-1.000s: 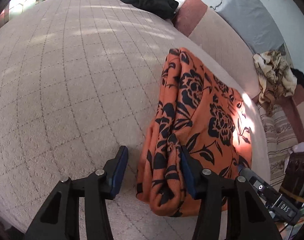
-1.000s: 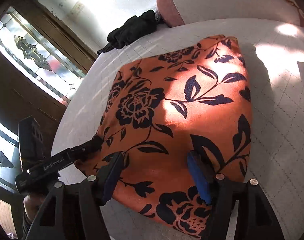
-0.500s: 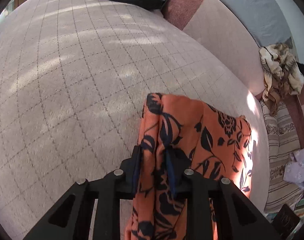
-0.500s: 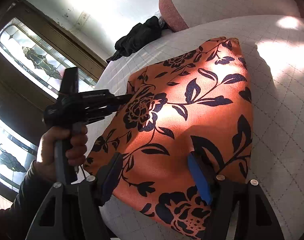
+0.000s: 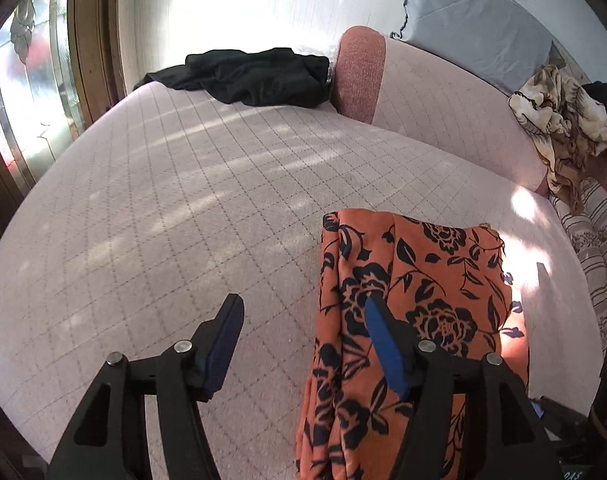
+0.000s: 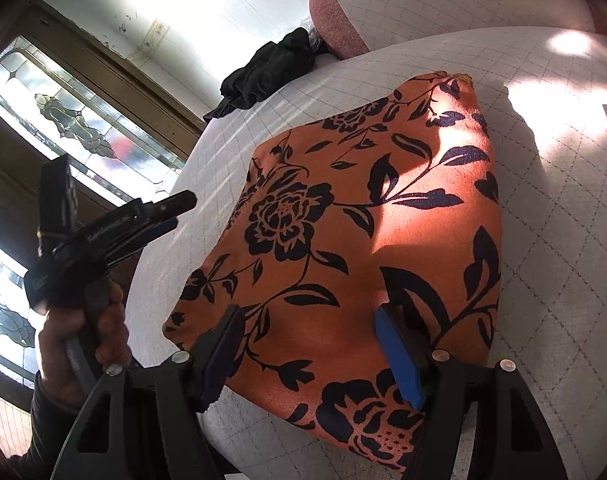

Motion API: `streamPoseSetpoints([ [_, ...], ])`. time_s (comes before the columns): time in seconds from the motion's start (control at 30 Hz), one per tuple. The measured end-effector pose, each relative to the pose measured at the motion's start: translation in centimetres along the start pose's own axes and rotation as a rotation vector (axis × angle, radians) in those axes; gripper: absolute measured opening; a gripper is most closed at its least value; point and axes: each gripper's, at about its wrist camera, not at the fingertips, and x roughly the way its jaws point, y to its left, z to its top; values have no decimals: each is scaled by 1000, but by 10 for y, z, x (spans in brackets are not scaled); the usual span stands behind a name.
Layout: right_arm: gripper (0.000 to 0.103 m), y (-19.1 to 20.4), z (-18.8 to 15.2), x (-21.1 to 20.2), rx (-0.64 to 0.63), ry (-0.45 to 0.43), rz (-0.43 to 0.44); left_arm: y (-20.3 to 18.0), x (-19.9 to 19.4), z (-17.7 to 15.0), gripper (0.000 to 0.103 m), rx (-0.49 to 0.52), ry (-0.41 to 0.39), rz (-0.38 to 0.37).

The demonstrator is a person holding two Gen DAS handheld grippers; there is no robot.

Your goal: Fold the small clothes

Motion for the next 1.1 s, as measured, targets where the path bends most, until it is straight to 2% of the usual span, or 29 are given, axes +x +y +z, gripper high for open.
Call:
streamPoseSetpoints([
  [0.07,72,5,2,1,-14,20,-31,0,-10,-9,67,2,-14,28],
  [0.17,72,8,6,-1,-11,35,-59,2,-14,-20,68,-4,-15,29],
  [0.4,72,10,36,-6,17,-17,-114,8,-7,-29,68,-29,1,14],
  [0.47,73,5,50,-1,47,-33,-93,9,0,-34,68,-28,13,14],
  [0.5,75,1,57,3,69,-42,-84,9,7,-37,68,-27,25,19],
  [0.53,81,-6,62,9,88,-48,-82,10,16,-41,68,-22,47,30],
  [0.6,83,-24,67,30,142,-5,-93,11,30,-48,68,-17,81,41],
  [0.7,84,-23,71,23,155,-25,-65,17,25,-45,68,-35,57,27],
  [0.83,84,-13,83,5,136,-96,-10,18,4,-43,68,-64,-3,-30],
  [0.87,84,-14,85,9,127,-97,-20,14,5,-47,70,-47,6,-30],
  [0.93,86,-30,87,32,152,-37,-61,4,26,-58,74,25,80,4],
  [0.97,86,-38,86,41,173,-18,-54,2,34,-62,76,43,105,18],
  [1.03,86,-35,86,31,187,-59,-23,7,27,-61,76,-1,79,9],
  [1.1,86,-27,85,17,192,-85,17,6,23,-59,76,9,63,24],
])
